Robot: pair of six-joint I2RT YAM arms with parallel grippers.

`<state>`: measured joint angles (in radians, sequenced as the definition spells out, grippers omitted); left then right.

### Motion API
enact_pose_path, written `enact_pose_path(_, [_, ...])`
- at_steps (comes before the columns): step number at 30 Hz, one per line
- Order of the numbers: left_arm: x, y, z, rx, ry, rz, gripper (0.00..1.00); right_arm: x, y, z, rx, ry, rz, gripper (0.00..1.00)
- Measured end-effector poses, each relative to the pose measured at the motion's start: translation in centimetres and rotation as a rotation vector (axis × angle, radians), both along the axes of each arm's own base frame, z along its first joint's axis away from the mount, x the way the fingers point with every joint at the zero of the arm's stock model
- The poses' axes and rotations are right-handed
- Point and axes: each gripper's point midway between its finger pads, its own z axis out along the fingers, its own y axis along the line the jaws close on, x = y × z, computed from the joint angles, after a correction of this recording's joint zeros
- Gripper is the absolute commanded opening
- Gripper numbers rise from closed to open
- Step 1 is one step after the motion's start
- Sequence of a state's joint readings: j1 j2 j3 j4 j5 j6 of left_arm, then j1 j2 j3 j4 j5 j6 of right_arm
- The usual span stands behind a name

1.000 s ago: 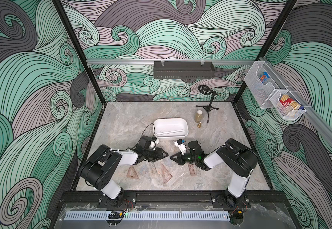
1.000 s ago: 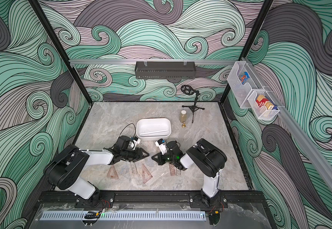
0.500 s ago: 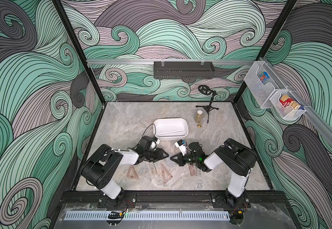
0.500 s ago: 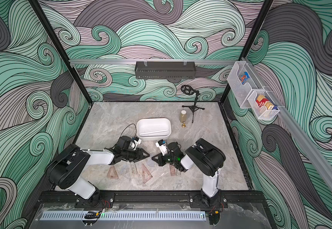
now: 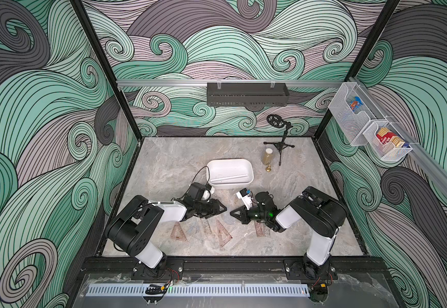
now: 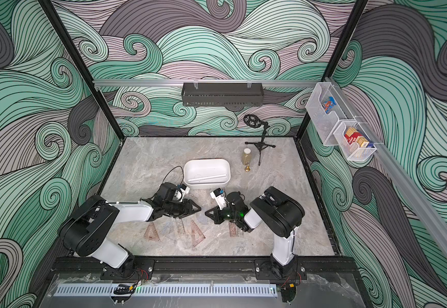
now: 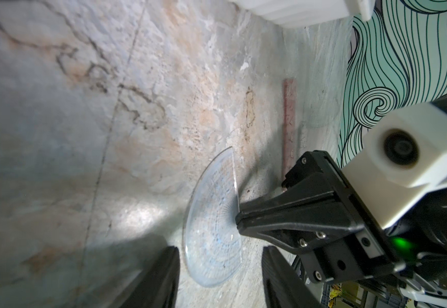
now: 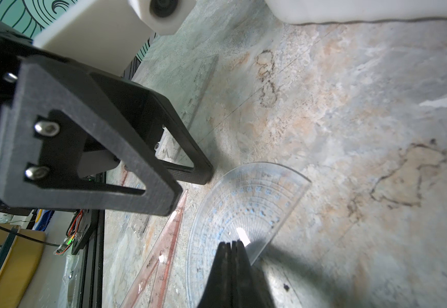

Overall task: Put the scattered rulers into the storage box
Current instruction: Pick up the ruler from the center of the board.

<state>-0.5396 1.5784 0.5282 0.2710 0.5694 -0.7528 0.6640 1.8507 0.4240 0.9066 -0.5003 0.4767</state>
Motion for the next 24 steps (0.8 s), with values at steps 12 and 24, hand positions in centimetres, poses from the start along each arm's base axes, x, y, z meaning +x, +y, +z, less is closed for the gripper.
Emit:
enact_pose_path(12, [0.21,-0.49,0.03,-0.020,-0.008,-0.013,0.55,-0.01,-0.08,-0.02,-0.001,-0.005,0.001,0.05])
enact_pose_path(24, [0.25,-0.12,-0.02,0.008,-0.012,-0.005,0.54,-0.06,-0.13,-0.03,-0.003,-0.016,0.007,0.04])
